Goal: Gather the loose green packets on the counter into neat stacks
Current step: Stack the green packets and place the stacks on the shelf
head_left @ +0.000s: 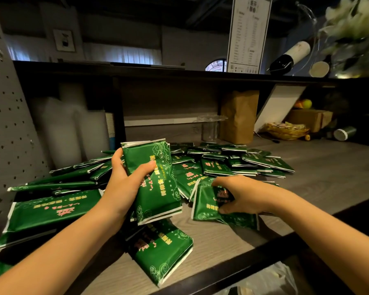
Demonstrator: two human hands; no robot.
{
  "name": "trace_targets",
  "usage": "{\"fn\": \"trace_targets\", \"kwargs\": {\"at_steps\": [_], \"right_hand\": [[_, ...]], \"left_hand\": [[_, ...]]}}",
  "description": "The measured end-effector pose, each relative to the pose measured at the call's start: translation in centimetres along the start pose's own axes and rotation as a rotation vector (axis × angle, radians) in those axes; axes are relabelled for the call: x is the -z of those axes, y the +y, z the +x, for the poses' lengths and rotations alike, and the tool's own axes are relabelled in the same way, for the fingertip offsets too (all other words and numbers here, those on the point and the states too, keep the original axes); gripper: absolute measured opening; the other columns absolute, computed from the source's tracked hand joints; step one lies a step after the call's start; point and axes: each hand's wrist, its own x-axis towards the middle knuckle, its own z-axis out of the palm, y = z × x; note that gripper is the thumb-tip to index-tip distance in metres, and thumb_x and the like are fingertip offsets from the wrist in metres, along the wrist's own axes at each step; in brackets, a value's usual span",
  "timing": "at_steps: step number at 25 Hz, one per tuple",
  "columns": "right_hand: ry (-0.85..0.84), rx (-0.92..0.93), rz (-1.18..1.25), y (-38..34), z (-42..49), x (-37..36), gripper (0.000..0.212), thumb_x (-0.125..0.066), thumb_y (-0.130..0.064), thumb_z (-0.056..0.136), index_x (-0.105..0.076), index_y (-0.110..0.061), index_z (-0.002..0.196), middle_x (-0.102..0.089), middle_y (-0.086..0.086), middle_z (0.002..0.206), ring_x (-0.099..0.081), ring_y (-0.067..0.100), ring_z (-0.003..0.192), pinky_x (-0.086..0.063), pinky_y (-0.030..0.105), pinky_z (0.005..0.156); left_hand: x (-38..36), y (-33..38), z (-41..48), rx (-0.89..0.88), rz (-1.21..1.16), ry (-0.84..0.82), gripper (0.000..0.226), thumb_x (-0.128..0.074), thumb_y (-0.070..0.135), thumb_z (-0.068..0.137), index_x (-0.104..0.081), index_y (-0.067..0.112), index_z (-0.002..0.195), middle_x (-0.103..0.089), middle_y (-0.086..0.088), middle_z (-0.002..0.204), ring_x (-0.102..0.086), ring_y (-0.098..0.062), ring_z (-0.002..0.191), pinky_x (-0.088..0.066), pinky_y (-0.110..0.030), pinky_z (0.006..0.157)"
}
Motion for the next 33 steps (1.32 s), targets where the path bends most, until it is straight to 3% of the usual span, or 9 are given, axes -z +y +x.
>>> {"fn": "trace_targets", "kwargs": {"at_steps": [6,12,18,20,22,24,26,30,33], "right_hand": [[0.233,-0.139,0.058,0.3,3.2,-1.4,0.054,-0.066,-0.037,0.085,-0.043,-0.017,0.130,-0.056,0.005,0.128,-0.055,0.024,0.111,-0.049,0.040,0.090],[0.607,-0.047,0.470,-2.3,3.6,1.4,0.020,-0.066,-0.019,0.083,-0.060,-0.012,0.100,-0.066,0.003,0.099,-0.063,0.020,0.093,-0.053,0.046,0.082],[0.530,0.215,0.724,-9.1,2.8,0.0,0.019,-0.054,-0.026,0.093,-0.059,-0.016,0.108,-0.064,-0.002,0.099,-0.063,0.011,0.085,-0.056,0.032,0.075],[0.524,0.244,0.819,-9.7,2.9,-0.3,0.037,-0.042,-0.036,0.097,-0.063,-0.007,0.105,-0.065,0.007,0.094,-0.057,0.007,0.076,-0.053,0.037,0.072],[0.527,0.277,0.831,-9.9,3.0,-0.6,0.038,-0.040,-0.029,0.099,-0.064,-0.002,0.108,-0.061,0.013,0.097,-0.052,0.006,0.076,-0.049,0.034,0.072],[0.590,0.270,0.671,-9.6,3.2,-1.1,0.028,-0.050,-0.023,0.095,-0.061,-0.017,0.120,-0.055,-0.002,0.112,-0.050,0.004,0.095,-0.041,0.018,0.084],[0.653,0.255,0.583,-9.5,3.4,-1.5,0.031,-0.058,-0.028,0.091,-0.056,-0.026,0.121,-0.045,-0.008,0.121,-0.041,0.007,0.113,-0.030,0.015,0.092],[0.586,0.228,0.737,-10.1,3.5,-1.6,0.063,-0.063,-0.033,0.088,-0.032,-0.027,0.143,-0.034,-0.016,0.135,-0.038,-0.002,0.117,-0.032,0.017,0.098],[0.444,0.249,0.922,-10.5,3.6,-2.0,0.079,-0.059,-0.029,0.091,-0.007,-0.030,0.151,-0.036,-0.048,0.118,-0.039,-0.029,0.104,-0.034,0.002,0.092]], "left_hand": [[0.3,-0.2,0.3,0.006,-0.015,0.019,0.076,-0.072,0.030,0.075,-0.029,0.045,0.137,-0.059,-0.007,0.124,-0.064,-0.029,0.103,-0.050,-0.054,0.091],[0.4,0.1,0.3,-0.010,0.049,0.110,0.094,-0.077,0.045,0.065,-0.019,0.049,0.138,-0.051,-0.003,0.133,-0.057,-0.029,0.113,-0.046,-0.053,0.096],[0.1,0.2,0.3,-0.072,0.074,0.167,0.087,-0.067,0.030,0.084,-0.007,0.039,0.146,-0.048,-0.002,0.135,-0.053,-0.025,0.117,-0.042,-0.050,0.101],[0.2,0.2,0.5,-0.088,0.056,0.177,0.084,-0.066,0.033,0.084,-0.008,0.041,0.144,-0.048,-0.003,0.136,-0.052,-0.026,0.119,-0.041,-0.051,0.102],[0.3,0.1,0.9,-0.070,0.017,0.194,0.080,-0.063,0.038,0.084,-0.010,0.042,0.144,-0.048,-0.006,0.138,-0.052,-0.029,0.119,-0.040,-0.053,0.102],[0.2,0.2,1.0,-0.035,-0.018,0.218,0.079,-0.058,0.052,0.078,-0.014,0.042,0.143,-0.048,-0.007,0.139,-0.052,-0.031,0.120,-0.040,-0.054,0.102],[0.0,0.2,0.8,-0.004,-0.029,0.233,0.090,-0.051,0.073,0.062,-0.018,0.045,0.141,-0.044,-0.005,0.144,-0.045,-0.030,0.128,-0.035,-0.054,0.106],[0.0,0.8,0.3,-0.012,-0.077,0.198,0.100,-0.052,0.079,0.059,-0.015,0.043,0.144,-0.040,-0.002,0.146,-0.049,-0.026,0.124,-0.041,-0.052,0.102],[-0.2,1.0,-0.3,-0.054,-0.112,0.124,0.109,-0.076,0.066,0.052,-0.022,0.039,0.142,-0.055,-0.005,0.132,-0.061,-0.023,0.110,-0.051,-0.047,0.090]]}}
